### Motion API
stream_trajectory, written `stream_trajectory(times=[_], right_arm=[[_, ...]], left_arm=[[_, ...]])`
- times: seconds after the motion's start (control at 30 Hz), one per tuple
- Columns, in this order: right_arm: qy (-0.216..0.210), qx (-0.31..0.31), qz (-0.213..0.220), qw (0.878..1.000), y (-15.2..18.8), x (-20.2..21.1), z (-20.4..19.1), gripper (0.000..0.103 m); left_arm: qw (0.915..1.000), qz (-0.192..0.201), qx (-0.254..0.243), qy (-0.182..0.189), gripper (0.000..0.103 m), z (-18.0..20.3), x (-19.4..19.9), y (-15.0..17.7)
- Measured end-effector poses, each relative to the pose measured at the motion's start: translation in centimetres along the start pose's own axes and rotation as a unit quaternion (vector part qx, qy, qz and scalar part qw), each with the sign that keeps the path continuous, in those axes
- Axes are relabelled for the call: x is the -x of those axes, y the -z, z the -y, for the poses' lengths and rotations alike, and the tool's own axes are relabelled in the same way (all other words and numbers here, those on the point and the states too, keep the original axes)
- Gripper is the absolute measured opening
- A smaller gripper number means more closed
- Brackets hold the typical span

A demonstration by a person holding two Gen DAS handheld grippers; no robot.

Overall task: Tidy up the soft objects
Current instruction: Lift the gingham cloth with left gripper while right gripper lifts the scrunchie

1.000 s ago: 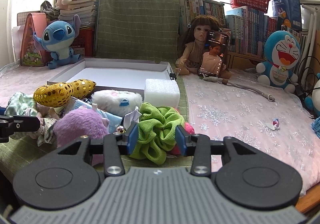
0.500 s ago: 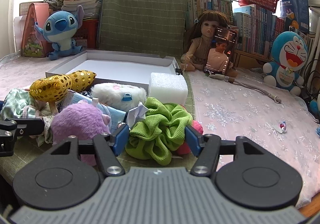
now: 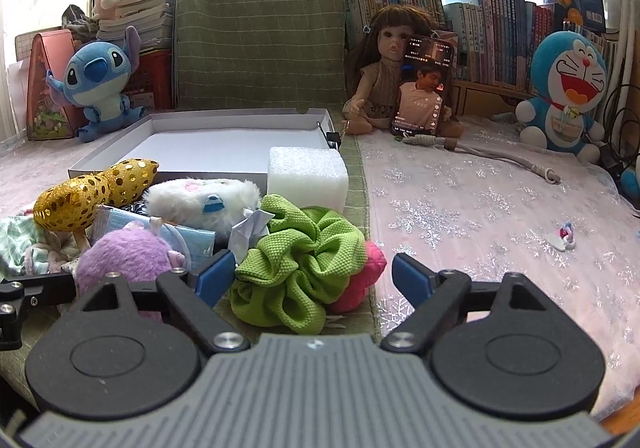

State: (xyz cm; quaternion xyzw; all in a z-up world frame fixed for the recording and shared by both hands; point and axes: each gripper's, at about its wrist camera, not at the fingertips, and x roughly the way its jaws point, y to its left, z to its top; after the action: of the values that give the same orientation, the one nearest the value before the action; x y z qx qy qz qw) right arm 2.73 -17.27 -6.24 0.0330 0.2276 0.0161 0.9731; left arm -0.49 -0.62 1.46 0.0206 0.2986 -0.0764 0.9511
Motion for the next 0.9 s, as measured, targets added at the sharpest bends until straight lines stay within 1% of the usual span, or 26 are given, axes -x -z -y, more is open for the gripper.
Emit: stream_trajectory(times=[0.13, 0.17, 0.2, 0.27, 0.3, 0.4, 0.5, 0.63, 0.8, 0.9], right_arm=[[-0.016, -0.01, -0.01, 1.0, -0.3, -1.1, 0.7, 0.094], [-0.024, -0.013, -0.014, 1.0, -0.3, -1.4, 0.8, 0.093], [-0.029, -0.016, -0.018, 0.999, -0.4, -1.7, 0.9, 0.086], [-0.04, -0.033, -0.029, 0.998, -0.4, -2.3, 1.1, 0.077], [-0.041, -0.046, -0.03, 0.998, -0.3, -2.3, 1.2, 0.071], [-0.042, -0.067, -0.021, 0.997, -0.3, -1.5, 1.4, 0.06], [-0.051, -0.093, -0.012, 0.994, -0.3, -0.2, 2.0, 0.056], [-0.057, -0.114, 0.004, 0.992, -0.6, 1.4, 2.8, 0.055], [-0.043, -0.105, 0.03, 0.993, -1.0, 3.1, 3.0, 0.054], [-0.04, -0.096, 0.037, 0.994, -1.2, 3.5, 2.8, 0.054]], left_arm=[[0.9999, -0.003, 0.008, 0.007, 0.063, -0.1, -0.2, -0.1], [0.9999, -0.004, 0.012, 0.011, 0.057, -0.1, -0.2, -0.1], [0.9997, -0.006, 0.018, 0.016, 0.054, -0.2, -0.2, -0.1], [0.9991, -0.007, 0.031, 0.026, 0.047, -0.4, -0.1, -0.1], [0.999, -0.007, 0.034, 0.029, 0.046, -0.5, 0.1, -0.2], [0.9987, -0.002, 0.037, 0.035, 0.043, -0.6, 0.7, -0.4], [0.9984, 0.006, 0.038, 0.042, 0.043, -0.6, 1.5, -0.8], [0.9981, 0.016, 0.041, 0.043, 0.043, -0.7, 2.3, -1.1], [0.9974, 0.029, 0.045, 0.047, 0.043, -0.8, 3.4, -1.7], [0.997, 0.036, 0.044, 0.052, 0.043, -0.9, 4.0, -1.9]])
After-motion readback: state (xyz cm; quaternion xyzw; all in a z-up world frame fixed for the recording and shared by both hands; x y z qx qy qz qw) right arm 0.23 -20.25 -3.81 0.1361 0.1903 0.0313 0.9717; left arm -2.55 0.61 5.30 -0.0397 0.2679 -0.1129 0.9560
